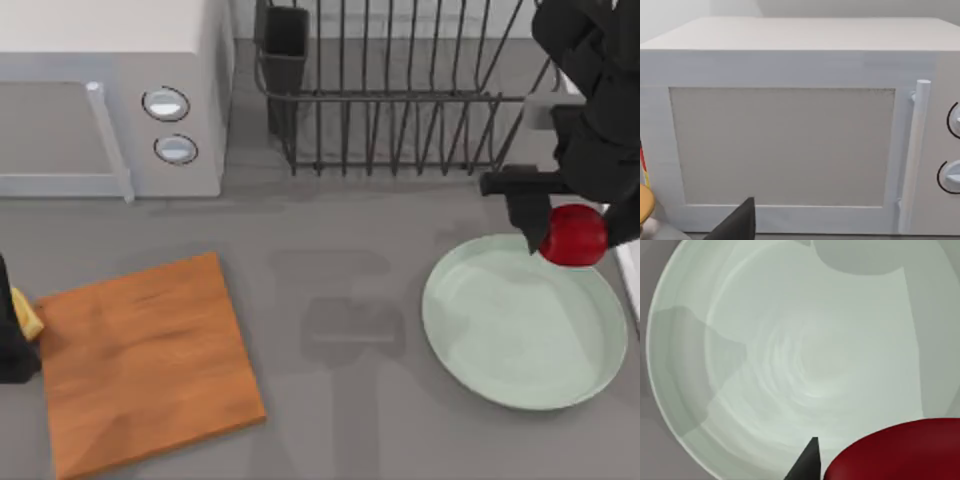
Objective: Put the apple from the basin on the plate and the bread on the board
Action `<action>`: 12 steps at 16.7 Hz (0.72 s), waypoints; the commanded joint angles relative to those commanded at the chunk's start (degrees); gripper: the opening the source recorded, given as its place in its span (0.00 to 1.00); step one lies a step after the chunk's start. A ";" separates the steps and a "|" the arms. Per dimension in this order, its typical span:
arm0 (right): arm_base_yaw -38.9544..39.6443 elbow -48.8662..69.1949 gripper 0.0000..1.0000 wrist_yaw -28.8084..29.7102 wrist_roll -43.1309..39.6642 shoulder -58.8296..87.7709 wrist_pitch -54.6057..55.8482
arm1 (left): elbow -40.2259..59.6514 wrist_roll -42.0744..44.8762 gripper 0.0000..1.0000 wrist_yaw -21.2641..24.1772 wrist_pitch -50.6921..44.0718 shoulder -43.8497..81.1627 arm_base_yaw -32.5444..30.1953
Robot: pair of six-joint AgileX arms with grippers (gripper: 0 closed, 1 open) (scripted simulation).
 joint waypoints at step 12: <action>3.12 0.23 0.30 0.03 3.06 -0.41 -1.63 | 0.00 0.00 1.00 0.00 0.00 0.00 0.00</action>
